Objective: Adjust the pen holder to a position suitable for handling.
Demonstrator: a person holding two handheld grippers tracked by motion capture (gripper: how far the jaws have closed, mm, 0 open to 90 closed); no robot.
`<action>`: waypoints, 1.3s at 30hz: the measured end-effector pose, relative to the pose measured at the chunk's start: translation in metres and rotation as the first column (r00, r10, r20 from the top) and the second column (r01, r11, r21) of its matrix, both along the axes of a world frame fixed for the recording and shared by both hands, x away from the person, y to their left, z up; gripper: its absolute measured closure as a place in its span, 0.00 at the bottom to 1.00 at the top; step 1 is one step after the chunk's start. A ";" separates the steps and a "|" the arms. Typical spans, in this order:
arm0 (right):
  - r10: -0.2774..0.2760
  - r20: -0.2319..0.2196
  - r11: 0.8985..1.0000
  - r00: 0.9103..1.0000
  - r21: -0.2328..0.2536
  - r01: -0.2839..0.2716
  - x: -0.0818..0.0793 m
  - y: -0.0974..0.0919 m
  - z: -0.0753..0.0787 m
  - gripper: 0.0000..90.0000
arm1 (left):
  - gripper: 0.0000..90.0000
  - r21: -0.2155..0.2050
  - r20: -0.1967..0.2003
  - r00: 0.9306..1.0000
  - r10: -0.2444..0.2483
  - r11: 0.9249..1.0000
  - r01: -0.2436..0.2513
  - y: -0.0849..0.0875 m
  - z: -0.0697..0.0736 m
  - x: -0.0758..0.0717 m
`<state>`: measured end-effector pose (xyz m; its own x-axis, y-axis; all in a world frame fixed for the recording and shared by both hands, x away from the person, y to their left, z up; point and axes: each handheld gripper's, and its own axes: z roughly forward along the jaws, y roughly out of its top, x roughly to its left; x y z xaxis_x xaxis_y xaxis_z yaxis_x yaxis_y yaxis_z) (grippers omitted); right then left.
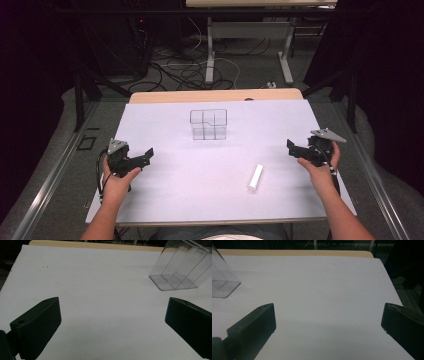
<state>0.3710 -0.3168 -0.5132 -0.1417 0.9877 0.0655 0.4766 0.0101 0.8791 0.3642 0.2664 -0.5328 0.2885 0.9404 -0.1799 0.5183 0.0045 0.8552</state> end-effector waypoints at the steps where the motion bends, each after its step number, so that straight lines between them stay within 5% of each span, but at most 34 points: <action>1: 0.000 -0.002 1.000 1.000 -0.004 -0.001 -0.001 0.001 0.000 0.00 | 0.00 -0.001 0.003 1.000 0.002 1.000 -0.002 0.000 0.000 0.000; 25: 0.055 -0.023 0.998 0.998 0.015 -0.054 -0.004 0.017 -0.006 0.00 | 0.05 -0.043 0.050 0.999 -0.004 0.999 0.006 -0.039 0.037 0.012; 39: 0.068 -0.042 0.998 0.997 -0.007 -0.068 -0.001 0.017 -0.011 0.00 | 0.19 0.002 0.051 0.999 -0.017 1.000 0.017 -0.066 0.071 0.041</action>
<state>0.3702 -0.2998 -0.5241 -0.2061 0.9764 0.0644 0.5104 0.0511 0.8584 0.4054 0.2007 -0.4623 0.3135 0.9355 -0.1633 0.4736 -0.0050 0.8807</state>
